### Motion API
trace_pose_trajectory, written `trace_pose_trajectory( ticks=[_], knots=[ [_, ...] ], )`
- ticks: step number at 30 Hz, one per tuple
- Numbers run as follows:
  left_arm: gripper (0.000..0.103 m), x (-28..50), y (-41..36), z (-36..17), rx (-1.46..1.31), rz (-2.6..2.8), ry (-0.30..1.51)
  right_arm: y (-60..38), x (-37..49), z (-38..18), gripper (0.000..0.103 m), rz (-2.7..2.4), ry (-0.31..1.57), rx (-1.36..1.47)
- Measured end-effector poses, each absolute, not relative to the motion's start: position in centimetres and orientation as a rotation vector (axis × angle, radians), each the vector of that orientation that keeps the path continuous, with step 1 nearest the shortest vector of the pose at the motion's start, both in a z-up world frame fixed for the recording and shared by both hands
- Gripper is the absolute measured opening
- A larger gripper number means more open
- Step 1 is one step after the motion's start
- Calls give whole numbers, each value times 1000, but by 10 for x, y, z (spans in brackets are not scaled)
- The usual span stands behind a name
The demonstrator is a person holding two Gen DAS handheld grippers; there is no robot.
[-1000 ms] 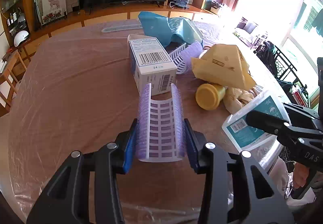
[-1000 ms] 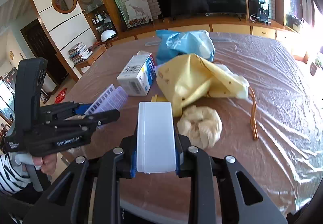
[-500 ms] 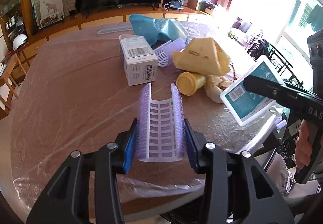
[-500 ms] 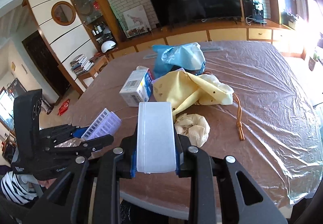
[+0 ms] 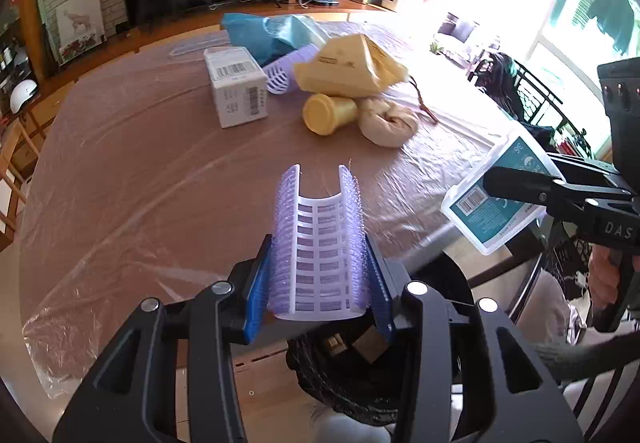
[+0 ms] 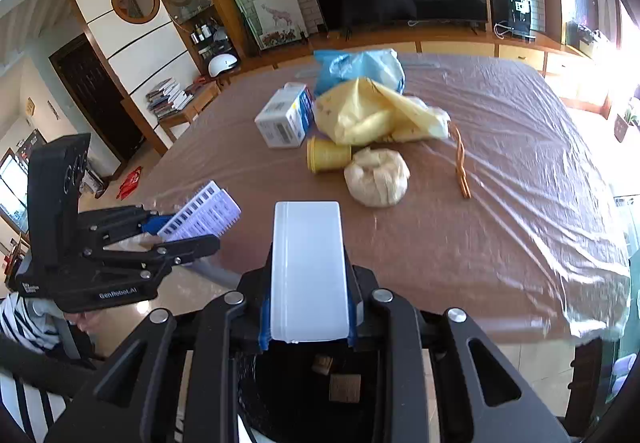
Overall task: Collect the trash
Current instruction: 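Carry the purple roller and white container over the black bin with both tools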
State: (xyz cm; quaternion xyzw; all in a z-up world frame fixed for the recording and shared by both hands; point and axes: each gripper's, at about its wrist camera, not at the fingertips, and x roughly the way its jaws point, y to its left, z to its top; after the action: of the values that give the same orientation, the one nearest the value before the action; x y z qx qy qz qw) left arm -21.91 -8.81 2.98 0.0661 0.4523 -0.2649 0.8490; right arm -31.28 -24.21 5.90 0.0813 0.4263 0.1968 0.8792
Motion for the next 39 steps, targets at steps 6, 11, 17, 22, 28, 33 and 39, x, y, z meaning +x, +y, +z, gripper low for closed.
trace_pose_trajectory(
  ticks=[6, 11, 17, 22, 28, 33, 39],
  knots=[
    [44, -237, -95, 32, 166, -604, 951, -247, -331, 57, 26, 432, 904, 165],
    [44, -246, -98, 34, 178, -645, 956, -247, -341, 58, 26, 458, 914, 161],
    [44, -263, -106, 31, 211, -711, 971, -247, -353, 56, 26, 480, 937, 151],
    [44, -277, -116, 20, 242, -755, 1004, -245, -362, 43, 26, 474, 978, 139],
    [44, -289, -123, 0, 291, -782, 1041, -241, -365, 19, 26, 457, 1039, 124],
    [44, -288, -124, -23, 309, -760, 1091, -240, -367, -1, 26, 444, 1083, 114],
    [44, -287, -125, -45, 326, -721, 1132, -237, -366, -23, 26, 424, 1129, 105]
  ],
)
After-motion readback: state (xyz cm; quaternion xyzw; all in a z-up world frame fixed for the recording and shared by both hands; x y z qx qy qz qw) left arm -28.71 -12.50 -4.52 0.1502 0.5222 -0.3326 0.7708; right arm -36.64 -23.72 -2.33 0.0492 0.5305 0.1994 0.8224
